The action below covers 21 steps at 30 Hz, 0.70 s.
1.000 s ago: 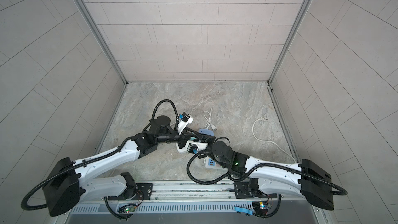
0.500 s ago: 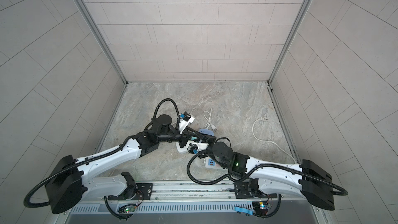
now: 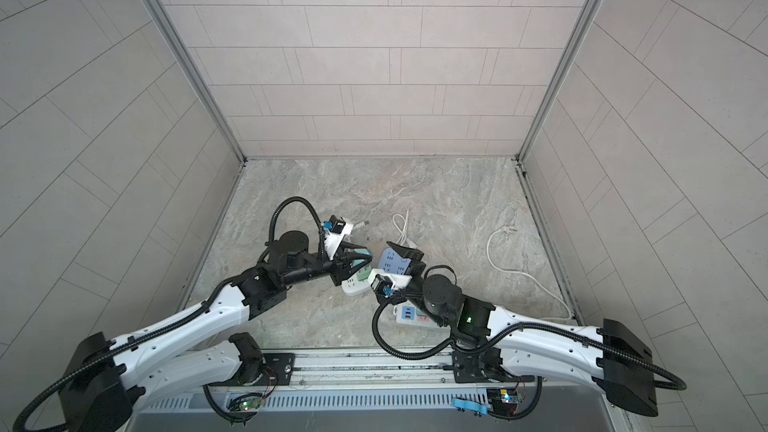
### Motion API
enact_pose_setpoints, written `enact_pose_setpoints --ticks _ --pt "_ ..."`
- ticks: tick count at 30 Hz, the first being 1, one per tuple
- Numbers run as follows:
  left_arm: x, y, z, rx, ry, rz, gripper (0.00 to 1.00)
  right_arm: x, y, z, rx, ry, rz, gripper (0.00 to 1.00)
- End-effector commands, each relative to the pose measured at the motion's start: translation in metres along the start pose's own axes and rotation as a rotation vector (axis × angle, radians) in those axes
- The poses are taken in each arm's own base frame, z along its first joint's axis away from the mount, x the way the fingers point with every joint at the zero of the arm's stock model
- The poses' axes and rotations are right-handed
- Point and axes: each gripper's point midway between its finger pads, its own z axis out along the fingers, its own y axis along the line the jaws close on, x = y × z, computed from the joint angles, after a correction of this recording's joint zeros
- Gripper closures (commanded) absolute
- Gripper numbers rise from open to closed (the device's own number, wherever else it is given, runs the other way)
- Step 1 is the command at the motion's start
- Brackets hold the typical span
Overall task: Insert the plug
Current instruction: 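Open and withdraw the right gripper while the left gripper carries the adapter away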
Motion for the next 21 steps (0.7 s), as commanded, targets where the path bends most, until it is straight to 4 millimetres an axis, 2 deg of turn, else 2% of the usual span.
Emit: enact_pose_setpoints --ticks 1,5,8,11,14,17,21 --pt "-0.012 0.032 -0.019 -0.193 -0.082 0.010 1.00 0.009 -0.005 -0.004 0.024 0.031 0.014 0.00" --pt "-0.015 0.054 -0.036 -0.354 -0.093 0.014 1.00 0.019 -0.017 -0.007 0.081 0.056 0.056 0.00" --pt "-0.015 0.063 -0.044 -0.415 -0.093 0.014 1.00 0.039 -0.045 -0.010 0.189 0.096 0.205 0.00" --pt "-0.014 0.068 -0.046 -0.453 -0.076 0.025 1.00 0.079 -0.089 -0.019 0.330 0.206 0.504 0.00" --pt "-0.013 0.076 -0.049 -0.508 -0.037 0.038 1.00 0.123 -0.115 -0.036 0.457 0.261 0.695 0.00" --pt "-0.010 0.086 -0.053 -0.585 0.038 0.039 1.00 0.156 -0.128 -0.057 0.586 0.276 0.788 0.00" --pt "-0.007 0.094 -0.064 -0.691 0.210 -0.004 1.00 0.191 -0.135 -0.076 0.705 0.316 0.860 0.00"
